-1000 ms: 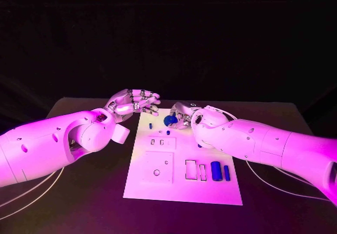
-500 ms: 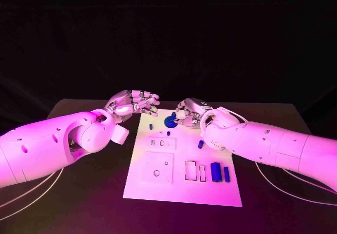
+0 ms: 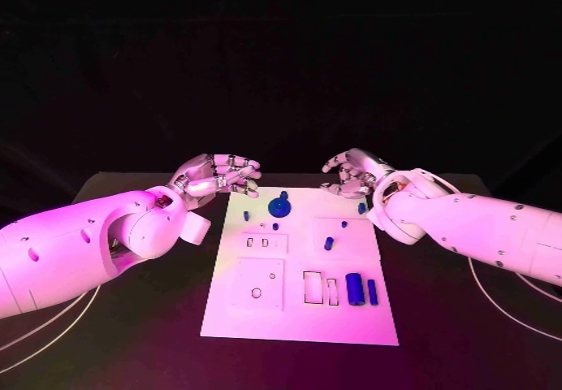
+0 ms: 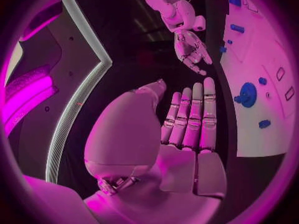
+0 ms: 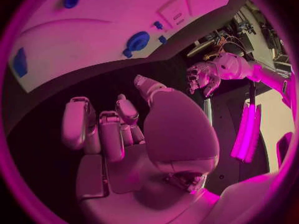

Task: Assemble the parts on the task board

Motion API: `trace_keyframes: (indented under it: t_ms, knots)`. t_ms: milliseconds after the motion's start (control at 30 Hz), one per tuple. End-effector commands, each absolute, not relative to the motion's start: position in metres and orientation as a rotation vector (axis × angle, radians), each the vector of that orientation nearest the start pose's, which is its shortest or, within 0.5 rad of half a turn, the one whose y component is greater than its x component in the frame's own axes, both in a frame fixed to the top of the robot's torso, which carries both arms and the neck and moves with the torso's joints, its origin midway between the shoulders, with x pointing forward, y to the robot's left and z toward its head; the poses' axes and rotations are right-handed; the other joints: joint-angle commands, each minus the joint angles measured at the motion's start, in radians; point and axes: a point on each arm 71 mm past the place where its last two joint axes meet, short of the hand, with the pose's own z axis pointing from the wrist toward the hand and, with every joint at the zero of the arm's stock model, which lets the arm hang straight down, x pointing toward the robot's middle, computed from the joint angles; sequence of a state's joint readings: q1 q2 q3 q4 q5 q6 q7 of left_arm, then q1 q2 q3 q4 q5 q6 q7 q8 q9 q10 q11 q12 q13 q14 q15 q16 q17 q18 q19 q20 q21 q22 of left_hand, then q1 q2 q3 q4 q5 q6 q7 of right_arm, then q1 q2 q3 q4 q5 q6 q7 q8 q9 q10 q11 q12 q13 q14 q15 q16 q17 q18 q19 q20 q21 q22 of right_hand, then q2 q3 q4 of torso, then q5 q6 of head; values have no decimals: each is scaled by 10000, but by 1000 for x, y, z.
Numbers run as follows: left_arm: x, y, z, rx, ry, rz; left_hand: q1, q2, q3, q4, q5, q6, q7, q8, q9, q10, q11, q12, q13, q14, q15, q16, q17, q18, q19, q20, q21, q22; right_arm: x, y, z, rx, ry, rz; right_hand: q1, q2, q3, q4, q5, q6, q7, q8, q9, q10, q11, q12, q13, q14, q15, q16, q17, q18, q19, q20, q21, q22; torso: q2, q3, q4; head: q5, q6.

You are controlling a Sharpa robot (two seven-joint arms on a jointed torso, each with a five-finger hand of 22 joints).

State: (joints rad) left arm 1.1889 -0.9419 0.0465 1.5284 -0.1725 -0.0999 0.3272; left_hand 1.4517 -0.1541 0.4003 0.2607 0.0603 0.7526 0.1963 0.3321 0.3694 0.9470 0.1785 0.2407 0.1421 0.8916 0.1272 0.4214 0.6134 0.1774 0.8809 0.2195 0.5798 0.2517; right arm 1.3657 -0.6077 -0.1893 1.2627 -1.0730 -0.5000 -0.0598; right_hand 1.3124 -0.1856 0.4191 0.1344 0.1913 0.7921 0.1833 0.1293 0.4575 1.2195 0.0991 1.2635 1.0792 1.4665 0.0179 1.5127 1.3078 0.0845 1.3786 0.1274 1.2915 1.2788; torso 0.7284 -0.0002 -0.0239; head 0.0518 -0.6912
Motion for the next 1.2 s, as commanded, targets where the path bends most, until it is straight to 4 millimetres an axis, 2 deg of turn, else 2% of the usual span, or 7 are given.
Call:
trace_keyframes:
  t_ms: [33,300,433,700,933,1067,1200]
  knots:
    - [489,243,-150,-9023,15143,-16337,13,90,-58,29,-34,-11,489,-49,-9,-41,46,-69,-16,103,0,-35,-8,54,74,4,-1,-9,542,-186,-161,1656,16708,8190,213,-4,162,-131,96,77,32,-61,-19,-96,-18,-71,-39,747,21,25,1343,-58,10,-34,-58,21,-58,27,-125,-9,-7]
    - [488,244,-151,-9031,15161,-16329,13,90,-58,29,-34,-11,489,-49,-9,-41,46,-69,-16,103,0,-35,-8,54,74,4,-1,-9,540,-237,-166,1903,16971,8064,460,-134,428,-402,302,170,31,-83,-35,-52,-22,-54,36,769,21,74,1451,-94,87,-35,58,172,-99,77,-209,-109,-79]
    - [488,244,-151,-9036,15169,-16330,13,90,-58,29,-34,-11,489,-49,-9,-41,46,-69,-16,103,0,-35,-8,54,74,4,-1,-9,540,-251,-174,1938,17020,7701,480,-178,452,-445,325,195,23,-82,-35,52,-28,32,160,782,18,98,1503,-116,144,-37,142,262,-85,79,-190,-147,-76]
    - [487,243,-151,-8995,15199,-16416,27,40,-90,6,-44,-15,487,-60,-11,-46,46,-71,-24,115,-1,-41,-30,53,82,3,-19,-25,543,-262,-188,1970,17068,7173,486,-206,462,-467,329,206,17,-83,-37,109,-32,79,227,786,15,106,1520,-118,150,-38,150,272,-64,68,-132,-192,-114]
    - [487,243,-151,-8882,15215,-16622,-132,-149,-383,79,-47,-21,493,-84,-8,-62,57,-72,-46,139,15,-58,-100,47,105,21,-124,-107,548,-266,-198,2058,17081,6764,451,-291,505,-519,372,48,0,-196,-82,165,-41,125,293,794,7,124,1551,-120,160,-47,162,298,-31,92,-130,-167,-184]
    - [486,243,-151,-8848,15208,-16678,-145,-155,-405,89,-47,-21,492,-85,-7,-62,57,-71,-47,141,16,-58,-104,48,108,22,-132,-114,549,-265,-203,2061,17130,6715,448,-296,517,-528,373,6,-1,-224,-92,157,-43,118,285,796,6,128,1559,-119,157,-48,156,295,2,128,-140,-104,-184]
    - [486,242,-151,-8826,15220,-16719,-201,-176,-500,135,-47,-22,493,-88,-4,-66,58,-67,-50,146,19,-59,-121,49,121,28,-167,-141,550,-262,-207,2045,17191,6715,451,-295,521,-531,374,0,-1,-228,-93,161,-44,121,291,794,5,125,1551,-121,163,-48,166,306,-8,116,-119,-115,-243]
